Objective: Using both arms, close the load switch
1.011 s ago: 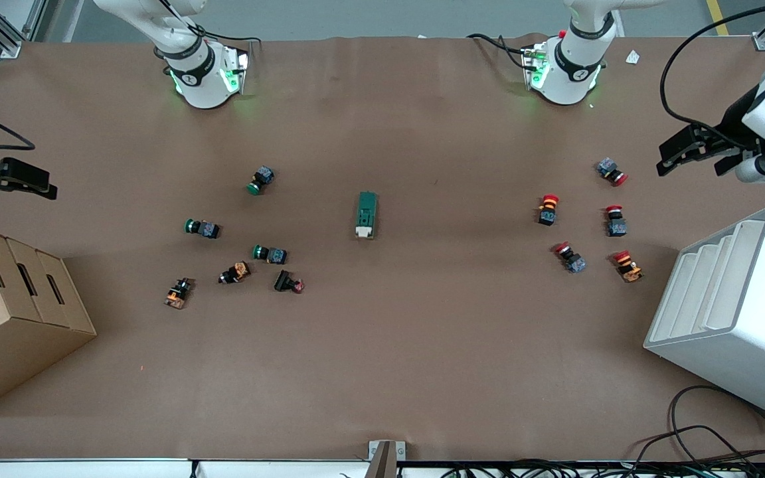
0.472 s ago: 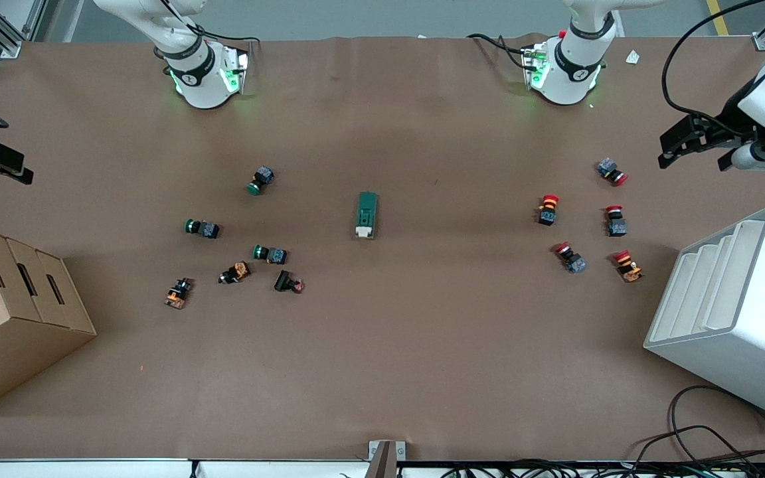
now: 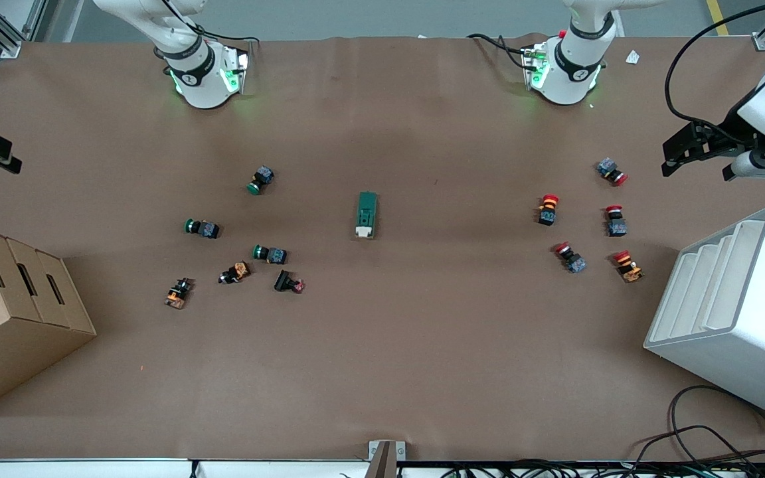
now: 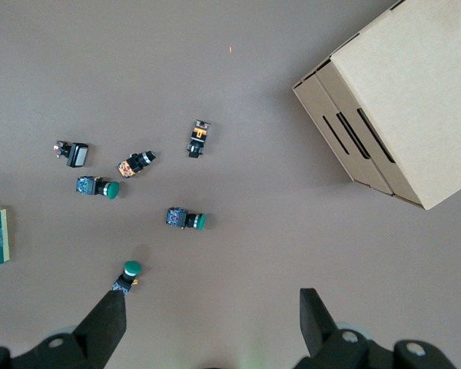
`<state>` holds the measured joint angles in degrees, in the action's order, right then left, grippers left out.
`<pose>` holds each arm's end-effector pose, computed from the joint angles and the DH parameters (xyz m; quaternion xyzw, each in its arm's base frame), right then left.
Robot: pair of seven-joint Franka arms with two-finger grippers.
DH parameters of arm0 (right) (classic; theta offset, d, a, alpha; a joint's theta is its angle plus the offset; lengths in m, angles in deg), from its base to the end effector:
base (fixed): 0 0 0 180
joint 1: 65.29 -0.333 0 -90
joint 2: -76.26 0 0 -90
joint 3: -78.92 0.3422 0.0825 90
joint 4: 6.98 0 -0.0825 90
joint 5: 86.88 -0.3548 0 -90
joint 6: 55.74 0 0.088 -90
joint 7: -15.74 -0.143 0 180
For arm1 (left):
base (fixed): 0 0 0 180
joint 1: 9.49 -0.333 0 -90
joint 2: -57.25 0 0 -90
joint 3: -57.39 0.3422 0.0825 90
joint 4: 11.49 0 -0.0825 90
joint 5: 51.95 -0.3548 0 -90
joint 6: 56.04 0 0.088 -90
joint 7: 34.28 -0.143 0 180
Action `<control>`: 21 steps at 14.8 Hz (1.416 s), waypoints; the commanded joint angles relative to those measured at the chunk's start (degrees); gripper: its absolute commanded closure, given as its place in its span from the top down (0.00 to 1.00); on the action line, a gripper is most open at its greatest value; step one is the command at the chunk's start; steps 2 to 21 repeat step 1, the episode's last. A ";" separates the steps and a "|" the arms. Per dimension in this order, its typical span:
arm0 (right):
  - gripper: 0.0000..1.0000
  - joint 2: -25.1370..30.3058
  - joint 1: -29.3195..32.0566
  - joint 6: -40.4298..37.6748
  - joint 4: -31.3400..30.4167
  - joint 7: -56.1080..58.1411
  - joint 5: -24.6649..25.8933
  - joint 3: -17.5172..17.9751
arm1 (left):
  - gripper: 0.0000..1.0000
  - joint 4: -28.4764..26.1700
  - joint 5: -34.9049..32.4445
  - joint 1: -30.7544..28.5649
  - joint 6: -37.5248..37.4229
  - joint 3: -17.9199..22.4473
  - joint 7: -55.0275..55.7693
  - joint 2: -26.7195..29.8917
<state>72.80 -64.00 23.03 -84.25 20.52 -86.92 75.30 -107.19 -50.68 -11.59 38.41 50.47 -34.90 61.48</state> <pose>0.5211 -0.0433 0.6623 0.9999 -0.0010 -0.0171 0.0001 0.5071 -0.0481 0.6152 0.9986 -0.0468 0.0255 0.0076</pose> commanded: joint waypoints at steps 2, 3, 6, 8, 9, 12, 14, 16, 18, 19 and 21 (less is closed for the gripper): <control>1.00 3.73 -0.93 0.51 -3.50 -0.64 1.10 -0.60 | 1.00 1.22 -0.91 -0.01 -1.03 -0.29 -0.96 -0.45; 1.00 3.73 -0.93 0.51 -3.50 -0.64 1.10 -0.60 | 1.00 1.22 -0.91 -0.01 -1.03 -0.29 -0.96 -0.45; 1.00 3.73 -0.93 0.51 -3.50 -0.64 1.10 -0.60 | 1.00 1.22 -0.91 -0.01 -1.03 -0.29 -0.96 -0.45; 1.00 3.73 -0.93 0.51 -3.50 -0.64 1.10 -0.60 | 1.00 1.22 -0.91 -0.01 -1.03 -0.29 -0.96 -0.45; 1.00 3.73 -0.93 0.51 -3.50 -0.64 1.10 -0.60 | 1.00 1.22 -0.91 -0.01 -1.03 -0.29 -0.96 -0.45; 1.00 3.73 -0.93 0.51 -3.50 -0.64 1.10 -0.60 | 1.00 1.22 -0.91 -0.01 -1.03 -0.29 -0.96 -0.45; 1.00 3.73 -0.93 0.51 -3.50 -0.64 1.10 -0.60 | 1.00 1.22 -0.91 -0.01 -1.03 -0.29 -0.96 -0.45; 1.00 3.73 -0.93 0.51 -3.50 -0.64 1.10 -0.60 | 1.00 1.22 -0.91 -0.01 -1.03 -0.29 -0.96 -0.45; 1.00 3.73 -0.93 0.51 -3.50 -0.64 1.10 -0.60 | 1.00 1.22 -0.91 -0.01 -1.03 -0.29 -0.96 -0.45; 1.00 3.73 -0.93 0.51 -3.50 -0.64 1.10 -0.60 | 1.00 1.22 -0.91 -0.01 -1.03 -0.29 -0.96 -0.45; 1.00 3.73 -0.93 0.51 -3.50 -0.64 1.10 -0.60 | 1.00 1.22 -0.91 -0.01 -1.03 -0.29 -0.96 -0.45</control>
